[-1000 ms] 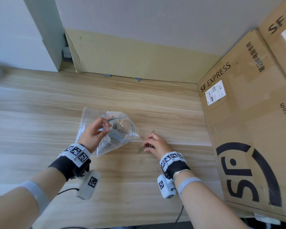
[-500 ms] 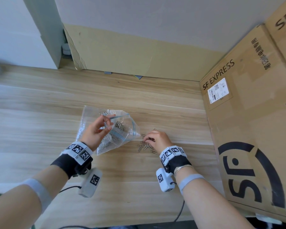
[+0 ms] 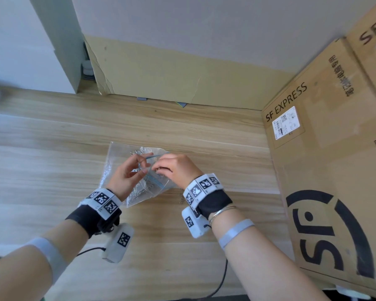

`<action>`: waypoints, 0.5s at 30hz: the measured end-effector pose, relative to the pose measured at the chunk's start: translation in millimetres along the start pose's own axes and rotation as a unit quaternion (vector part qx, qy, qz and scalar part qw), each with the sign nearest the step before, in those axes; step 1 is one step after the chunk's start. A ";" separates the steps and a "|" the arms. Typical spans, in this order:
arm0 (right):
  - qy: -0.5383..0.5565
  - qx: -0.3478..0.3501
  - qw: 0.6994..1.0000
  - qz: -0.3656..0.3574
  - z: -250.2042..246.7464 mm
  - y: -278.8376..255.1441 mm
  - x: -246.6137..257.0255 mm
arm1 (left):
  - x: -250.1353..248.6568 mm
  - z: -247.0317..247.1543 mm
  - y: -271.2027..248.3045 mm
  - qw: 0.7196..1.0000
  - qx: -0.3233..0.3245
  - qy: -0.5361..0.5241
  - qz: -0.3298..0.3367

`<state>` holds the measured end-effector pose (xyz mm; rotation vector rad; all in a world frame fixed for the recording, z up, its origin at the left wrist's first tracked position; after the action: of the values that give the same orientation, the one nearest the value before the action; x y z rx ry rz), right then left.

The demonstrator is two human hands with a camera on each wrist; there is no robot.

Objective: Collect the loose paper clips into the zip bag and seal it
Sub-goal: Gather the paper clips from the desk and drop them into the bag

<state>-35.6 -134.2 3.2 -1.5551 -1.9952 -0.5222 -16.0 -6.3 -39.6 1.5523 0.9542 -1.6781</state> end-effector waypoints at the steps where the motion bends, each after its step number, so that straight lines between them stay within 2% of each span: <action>1: 0.002 0.011 1.000 0.001 4.6 2.7 1.8 | -0.5 -1.1 -0.1 1.000 0.002 -0.004 0.000; 3: 0.019 0.009 1.000 0.015 3.5 0.8 0.6 | -0.6 -4.7 -0.5 1.000 -0.001 0.004 0.004; 5: 0.026 -0.035 0.998 0.051 -8.4 -8.4 -8.1 | -1.0 -9.7 -1.5 1.000 -0.011 0.014 0.003; 7: -0.004 -0.093 0.989 0.113 -20.8 -20.7 -26.9 | -0.5 -13.0 -2.1 1.000 -0.016 0.017 0.002; 8: -0.026 -0.096 0.982 0.163 -23.3 -26.5 -38.4 | -0.1 -13.8 -1.9 1.000 -0.016 0.024 0.003; 9: -0.042 -0.071 0.972 0.220 -20.7 -31.4 -49.9 | 0.2 -14.3 -1.7 0.999 -0.018 0.031 0.005; 11: -0.053 0.032 0.950 0.306 -2.6 -39.0 -67.4 | -0.6 -14.7 -0.8 0.999 -0.021 0.038 0.010; 13: -0.033 0.100 0.940 0.324 14.6 -41.3 -70.7 | -3.2 -13.5 0.4 0.999 -0.020 0.045 0.014; 15: 0.004 0.082 0.945 0.317 16.8 -38.4 -66.3 | -5.9 -13.8 1.1 0.999 -0.018 0.039 0.016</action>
<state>-64.1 -183.6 -50.7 -1.9443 -1.3660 -0.0975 -7.4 4.8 -34.3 1.6105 0.9899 -1.5804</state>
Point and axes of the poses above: each hand's wrist, its own y-axis towards the middle knuckle, its own z-axis out of the palm, x = y × z, the point moved 6 cm from there along y, towards the middle knuckle, and after that the axes turned 2 degrees about -y, right-handed, at the moved point
